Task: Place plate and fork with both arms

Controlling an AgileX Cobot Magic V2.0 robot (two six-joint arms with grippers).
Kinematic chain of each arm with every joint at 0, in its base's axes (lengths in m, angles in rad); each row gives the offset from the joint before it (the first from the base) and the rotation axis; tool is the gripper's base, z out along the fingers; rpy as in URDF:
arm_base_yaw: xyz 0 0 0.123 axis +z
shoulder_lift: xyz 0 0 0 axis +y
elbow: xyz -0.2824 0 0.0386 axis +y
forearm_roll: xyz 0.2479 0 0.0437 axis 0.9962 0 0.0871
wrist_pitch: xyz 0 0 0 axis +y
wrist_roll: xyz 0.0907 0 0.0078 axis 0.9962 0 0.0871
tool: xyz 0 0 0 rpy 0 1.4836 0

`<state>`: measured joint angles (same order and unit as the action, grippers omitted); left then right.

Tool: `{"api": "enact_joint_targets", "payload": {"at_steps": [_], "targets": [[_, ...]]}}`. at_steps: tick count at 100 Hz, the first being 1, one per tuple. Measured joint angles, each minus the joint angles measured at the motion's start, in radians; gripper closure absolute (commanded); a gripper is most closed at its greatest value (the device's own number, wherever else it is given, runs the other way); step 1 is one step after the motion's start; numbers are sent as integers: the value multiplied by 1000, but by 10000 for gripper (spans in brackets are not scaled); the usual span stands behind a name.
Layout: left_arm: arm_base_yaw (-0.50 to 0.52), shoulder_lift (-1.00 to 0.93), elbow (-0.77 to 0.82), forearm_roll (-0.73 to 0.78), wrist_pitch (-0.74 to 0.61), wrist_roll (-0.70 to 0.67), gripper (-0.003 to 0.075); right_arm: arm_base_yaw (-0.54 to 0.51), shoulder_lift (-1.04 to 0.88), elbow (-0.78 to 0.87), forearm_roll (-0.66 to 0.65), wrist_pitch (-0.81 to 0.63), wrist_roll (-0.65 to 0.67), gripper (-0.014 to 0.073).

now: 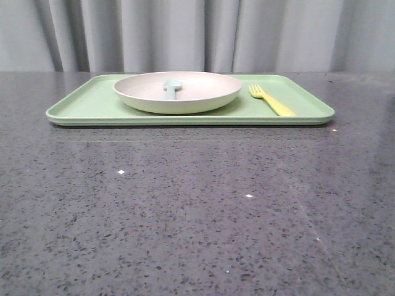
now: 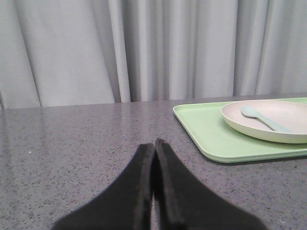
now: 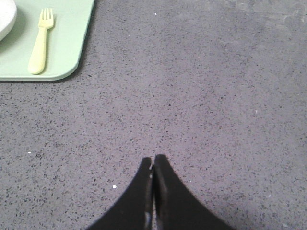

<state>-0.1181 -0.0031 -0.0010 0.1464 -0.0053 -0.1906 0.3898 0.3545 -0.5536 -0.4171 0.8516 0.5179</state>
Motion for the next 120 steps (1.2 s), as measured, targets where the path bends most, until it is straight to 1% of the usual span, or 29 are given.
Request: {"api": "enact_joint_targets", "payload": {"at_steps": [36,45,53,60,70,84,91,103,120], "targets": [[0,0,0,0,0,-2,741,0,0,0,-2,-2,-2,713],[0,0,0,0,0,-2,741,0,0,0,-2,-18,-33,713],[0,0,0,0,0,-2,741,-14,-8,6,16,-64,-84,713],[0,0,0,0,0,-2,741,-46,-27,18,52,-118,-138,713],[0,0,0,0,0,-2,741,-120,-74,51,120,-197,-219,713],[0,0,0,0,0,-2,741,-218,-159,122,227,-280,-332,713],[0,0,0,0,0,-2,741,-250,-202,165,269,-316,-376,713],[0,0,0,0,0,-2,741,-287,-271,245,304,-363,-405,713],[0,0,0,0,0,-2,741,-318,-359,340,334,-442,-414,713]]}}
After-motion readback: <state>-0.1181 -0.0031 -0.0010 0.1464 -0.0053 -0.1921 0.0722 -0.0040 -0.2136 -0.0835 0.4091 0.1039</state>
